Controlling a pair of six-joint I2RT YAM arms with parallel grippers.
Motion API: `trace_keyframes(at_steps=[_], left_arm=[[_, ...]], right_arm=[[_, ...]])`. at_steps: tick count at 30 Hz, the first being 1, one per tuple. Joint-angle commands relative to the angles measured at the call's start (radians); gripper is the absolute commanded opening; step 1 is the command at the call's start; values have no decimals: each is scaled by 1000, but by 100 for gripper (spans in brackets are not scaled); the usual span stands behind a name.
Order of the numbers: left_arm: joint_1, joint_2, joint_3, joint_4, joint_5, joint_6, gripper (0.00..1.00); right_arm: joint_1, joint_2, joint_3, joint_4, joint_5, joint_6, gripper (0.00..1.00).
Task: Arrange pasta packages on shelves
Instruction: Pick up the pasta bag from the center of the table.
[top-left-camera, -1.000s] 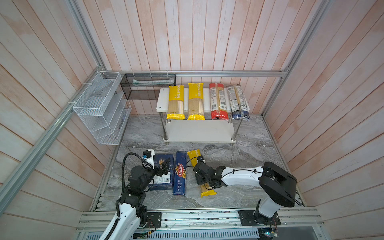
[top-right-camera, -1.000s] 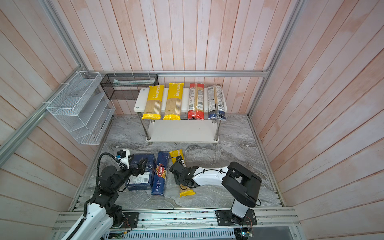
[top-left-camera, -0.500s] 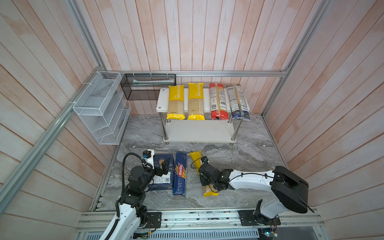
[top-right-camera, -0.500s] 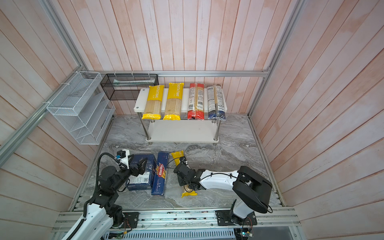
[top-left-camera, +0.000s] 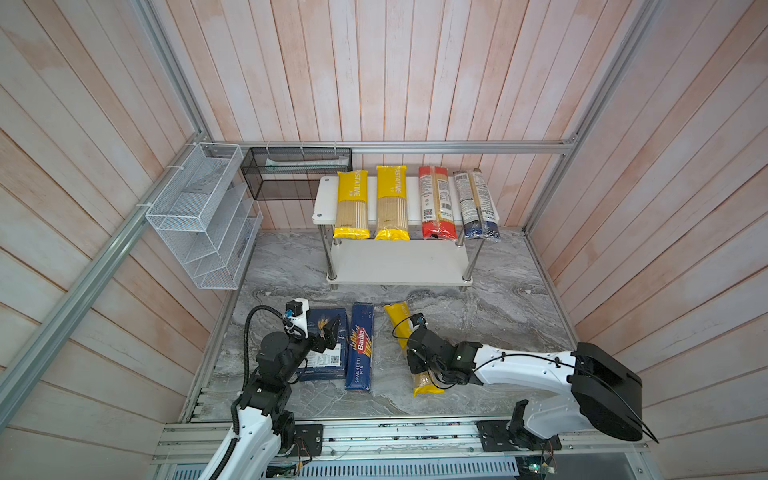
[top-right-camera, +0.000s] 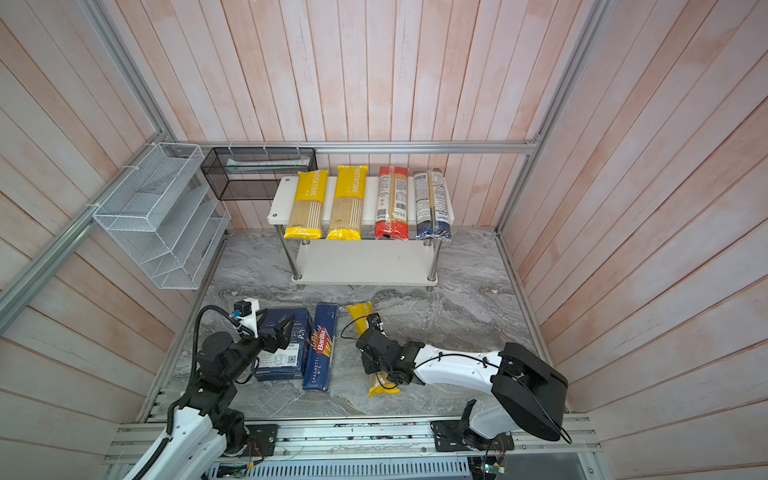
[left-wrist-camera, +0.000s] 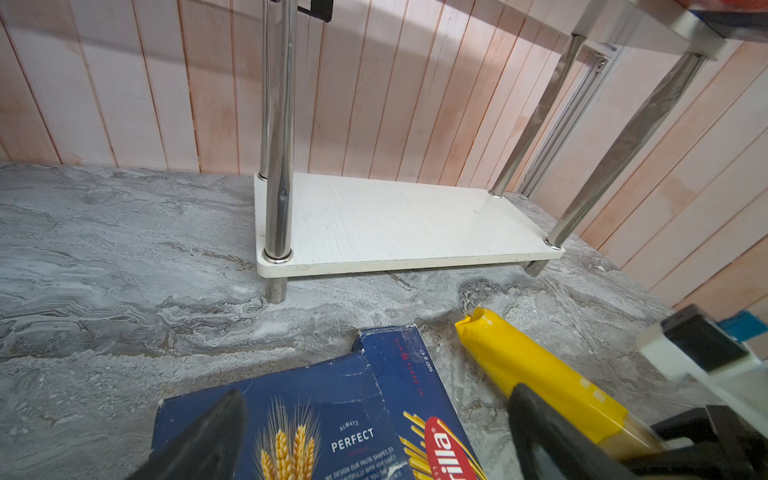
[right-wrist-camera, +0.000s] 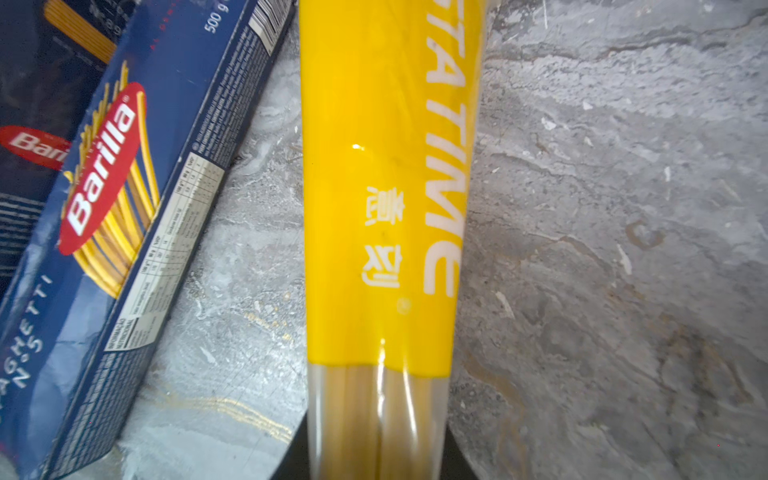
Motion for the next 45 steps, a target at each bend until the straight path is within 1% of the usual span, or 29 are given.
trace_keyframes(at_steps=[1, 3, 10, 21, 29, 45], left_arm=[[4, -11, -1, 10, -8, 13, 100], [3, -12, -1, 11, -10, 13, 100], [4, -6, 1, 10, -11, 12, 100], [3, 0, 4, 12, -11, 13, 100], [3, -8, 1, 10, -17, 10, 100], [2, 2, 4, 12, -16, 11, 100]], right_arm=[[-12, -61, 4, 96, 23, 10, 9], [-20, -83, 2, 90, 31, 12, 7], [-61, -154, -10, 55, 19, 30, 6], [-70, -239, -15, 15, 81, 22, 5], [-128, -293, -18, -6, 67, 6, 2], [-248, -279, 38, -26, 37, -88, 2]])
